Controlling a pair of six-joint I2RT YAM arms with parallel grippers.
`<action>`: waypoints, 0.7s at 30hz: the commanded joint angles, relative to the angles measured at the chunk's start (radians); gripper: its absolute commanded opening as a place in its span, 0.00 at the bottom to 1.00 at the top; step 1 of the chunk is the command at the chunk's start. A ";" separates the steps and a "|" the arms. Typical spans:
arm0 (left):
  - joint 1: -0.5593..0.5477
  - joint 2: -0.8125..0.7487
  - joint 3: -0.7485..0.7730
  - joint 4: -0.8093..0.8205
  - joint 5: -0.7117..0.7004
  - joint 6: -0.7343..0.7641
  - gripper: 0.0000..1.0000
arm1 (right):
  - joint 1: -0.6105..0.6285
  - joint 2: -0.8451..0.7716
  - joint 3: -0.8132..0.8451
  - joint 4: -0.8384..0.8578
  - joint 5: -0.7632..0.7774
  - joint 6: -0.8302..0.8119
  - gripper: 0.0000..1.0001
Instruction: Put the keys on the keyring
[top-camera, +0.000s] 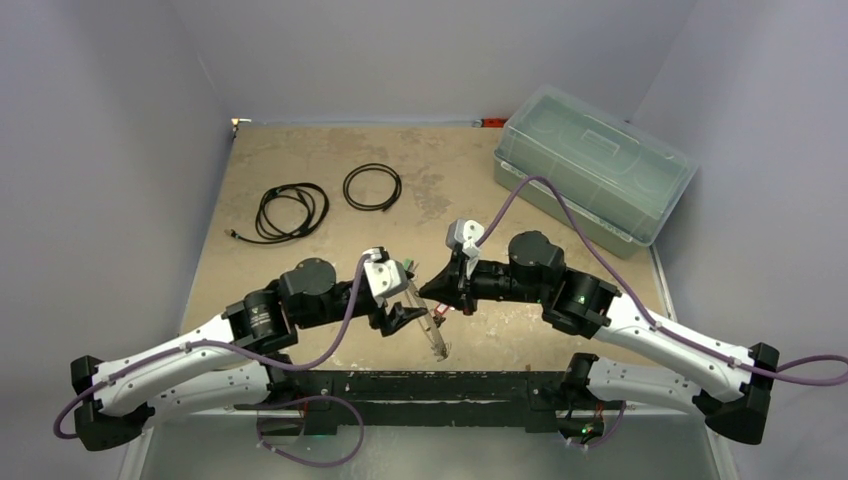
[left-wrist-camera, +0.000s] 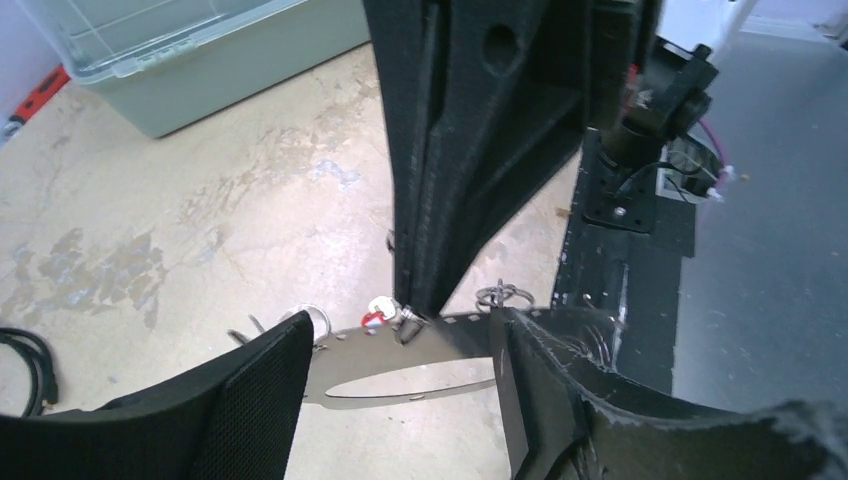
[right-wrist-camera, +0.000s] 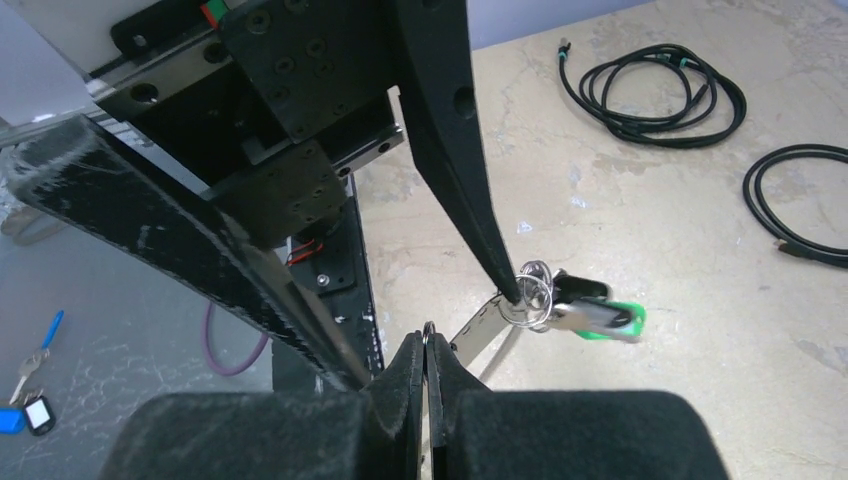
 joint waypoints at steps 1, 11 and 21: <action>-0.001 -0.061 -0.006 -0.011 0.101 0.063 0.67 | -0.003 -0.034 0.055 0.052 0.016 -0.004 0.00; -0.001 -0.192 -0.033 -0.085 0.251 0.392 0.70 | -0.003 -0.027 0.069 0.018 -0.069 -0.038 0.00; -0.001 -0.053 -0.005 -0.066 0.253 0.583 0.77 | -0.001 -0.026 0.079 -0.002 -0.169 -0.054 0.00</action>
